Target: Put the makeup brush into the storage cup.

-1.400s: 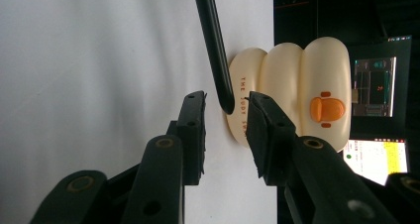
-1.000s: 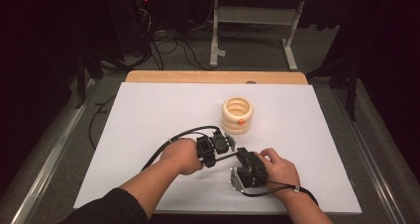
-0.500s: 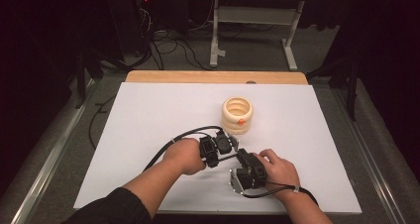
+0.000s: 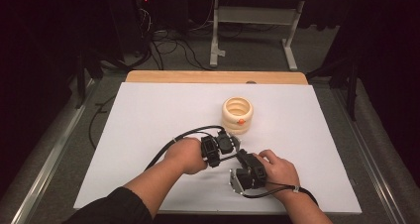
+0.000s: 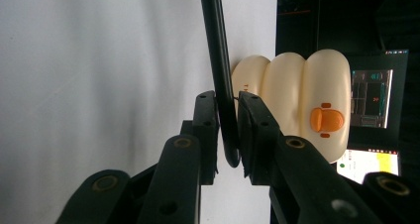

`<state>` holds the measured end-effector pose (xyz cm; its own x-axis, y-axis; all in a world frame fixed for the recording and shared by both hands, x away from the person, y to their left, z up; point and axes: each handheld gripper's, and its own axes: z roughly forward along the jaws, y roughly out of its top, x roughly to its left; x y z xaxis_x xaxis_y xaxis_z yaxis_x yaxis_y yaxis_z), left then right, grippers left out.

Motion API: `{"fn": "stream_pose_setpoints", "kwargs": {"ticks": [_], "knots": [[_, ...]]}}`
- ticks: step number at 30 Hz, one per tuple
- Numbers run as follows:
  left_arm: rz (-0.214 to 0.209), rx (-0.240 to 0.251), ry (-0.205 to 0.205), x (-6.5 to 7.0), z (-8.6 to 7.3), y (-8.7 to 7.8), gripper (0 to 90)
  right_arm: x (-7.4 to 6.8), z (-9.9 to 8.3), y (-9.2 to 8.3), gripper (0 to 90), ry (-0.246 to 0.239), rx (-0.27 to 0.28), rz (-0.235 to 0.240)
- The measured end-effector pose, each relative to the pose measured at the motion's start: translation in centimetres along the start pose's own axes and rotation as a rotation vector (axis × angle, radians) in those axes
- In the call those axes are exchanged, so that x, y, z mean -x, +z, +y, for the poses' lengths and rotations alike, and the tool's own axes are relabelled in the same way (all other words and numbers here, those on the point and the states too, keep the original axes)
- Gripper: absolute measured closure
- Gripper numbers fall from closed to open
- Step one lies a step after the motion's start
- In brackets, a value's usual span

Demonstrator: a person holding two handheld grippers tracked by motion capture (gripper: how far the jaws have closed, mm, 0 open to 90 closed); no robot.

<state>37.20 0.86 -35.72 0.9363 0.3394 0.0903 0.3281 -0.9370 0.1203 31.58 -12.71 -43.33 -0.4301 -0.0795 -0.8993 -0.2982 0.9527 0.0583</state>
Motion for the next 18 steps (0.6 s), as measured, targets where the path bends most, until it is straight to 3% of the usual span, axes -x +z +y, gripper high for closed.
{"fn": "stream_pose_setpoints", "kwargs": {"ticks": [4, 5, 6, 12, 13, 15, 17, 18], "knots": [[-0.001, 0.001, -0.001, -0.03, 0.01, 0.04, 83.8, 0.16, 0.05, 0.00, 82.6, -0.027, 0.000, 0.000], [-0.001, 0.001, -0.002, -0.03, 0.02, 0.04, 83.8, -0.19, 0.02, -0.14, 82.8, 0.019, -0.025, 0.017], [-0.001, 0.001, -0.001, -0.03, 0.03, 0.03, 83.8, 0.10, 0.04, 0.03, 83.1, -0.022, -0.003, 0.007], [-0.007, 0.006, -0.003, -0.16, -0.06, -0.08, 83.7, 0.02, 0.05, 0.09, 84.6, -0.039, -0.003, 0.003], [-0.008, 0.006, -0.003, -0.16, -0.08, -0.10, 83.6, -0.35, 0.05, -0.09, 84.8, 0.002, -0.033, 0.017], [-0.007, 0.009, -0.003, -0.17, -0.12, -0.15, 83.5, -0.07, 0.11, 0.08, 85.3, -0.048, -0.008, 0.004], [-0.007, 0.019, -0.011, -0.19, -0.17, -0.17, 83.3, -0.26, 0.03, 0.25, 85.6, -0.041, 0.015, -0.013], [-0.009, 0.020, -0.012, -0.20, -0.18, -0.18, 83.2, -0.62, 0.00, 0.10, 85.8, 0.000, -0.010, 0.001]]}}
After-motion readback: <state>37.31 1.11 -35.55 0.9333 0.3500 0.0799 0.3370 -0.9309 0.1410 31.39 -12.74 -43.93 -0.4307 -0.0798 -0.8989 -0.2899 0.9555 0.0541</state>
